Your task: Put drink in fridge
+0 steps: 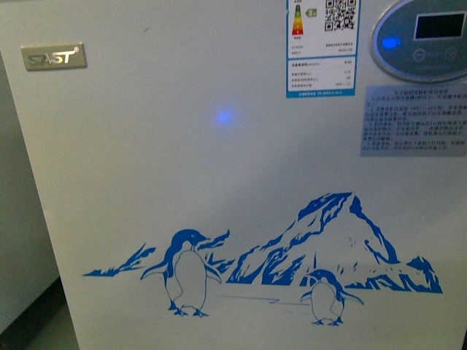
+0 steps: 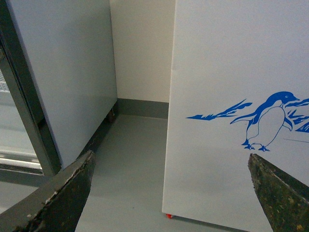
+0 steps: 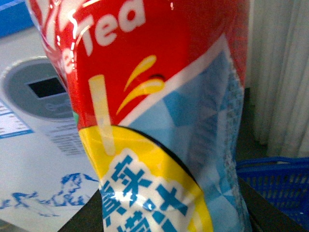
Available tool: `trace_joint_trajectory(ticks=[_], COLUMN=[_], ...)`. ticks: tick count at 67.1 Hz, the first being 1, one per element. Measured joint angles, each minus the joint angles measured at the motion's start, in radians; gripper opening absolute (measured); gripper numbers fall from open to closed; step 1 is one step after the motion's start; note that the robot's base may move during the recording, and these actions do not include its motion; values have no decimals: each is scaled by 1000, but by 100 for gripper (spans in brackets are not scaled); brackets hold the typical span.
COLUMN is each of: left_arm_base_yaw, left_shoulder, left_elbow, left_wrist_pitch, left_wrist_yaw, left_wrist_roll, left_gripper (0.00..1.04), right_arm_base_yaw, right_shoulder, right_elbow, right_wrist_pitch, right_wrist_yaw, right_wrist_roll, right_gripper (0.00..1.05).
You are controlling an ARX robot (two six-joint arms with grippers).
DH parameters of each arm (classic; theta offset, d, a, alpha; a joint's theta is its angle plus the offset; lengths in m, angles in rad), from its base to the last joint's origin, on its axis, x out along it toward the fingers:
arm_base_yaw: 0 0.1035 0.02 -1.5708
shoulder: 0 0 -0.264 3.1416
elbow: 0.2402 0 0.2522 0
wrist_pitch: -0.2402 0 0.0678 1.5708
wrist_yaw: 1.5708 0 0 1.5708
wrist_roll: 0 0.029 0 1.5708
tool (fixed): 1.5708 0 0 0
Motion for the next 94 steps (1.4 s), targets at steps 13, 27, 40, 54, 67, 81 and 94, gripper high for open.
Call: trace_joint_trajectory(ticks=[13,27,40,54,67,81,94], left_arm_base_yaw=[0,0,0,0,0,0,0], left_shoulder=[0,0,0,0,0,0,0], left_elbow=[0,0,0,0,0,0,0], left_wrist_pitch=[0,0,0,0,0,0,0], left_wrist_yaw=[0,0,0,0,0,0,0], left_wrist_roll=[0,0,0,0,0,0,0], left_gripper=[97,97,97,97,97,97,97], right_arm_base_yaw=[53,-5,22,238,396,341,335], right_shoulder=[-160,-270,-290,-280,-286,-315,-344], right_elbow=[0,-9,-54,-74,-80,-126,-172], right_wrist_pitch=[-10,79,105,100,141,151,131], right_wrist_yaw=[12,-92,-86,146,263,327,459], right_wrist_roll=[39,73,86,35,-12,-14,-14], right_gripper=[42,42,42,42,42,42,42])
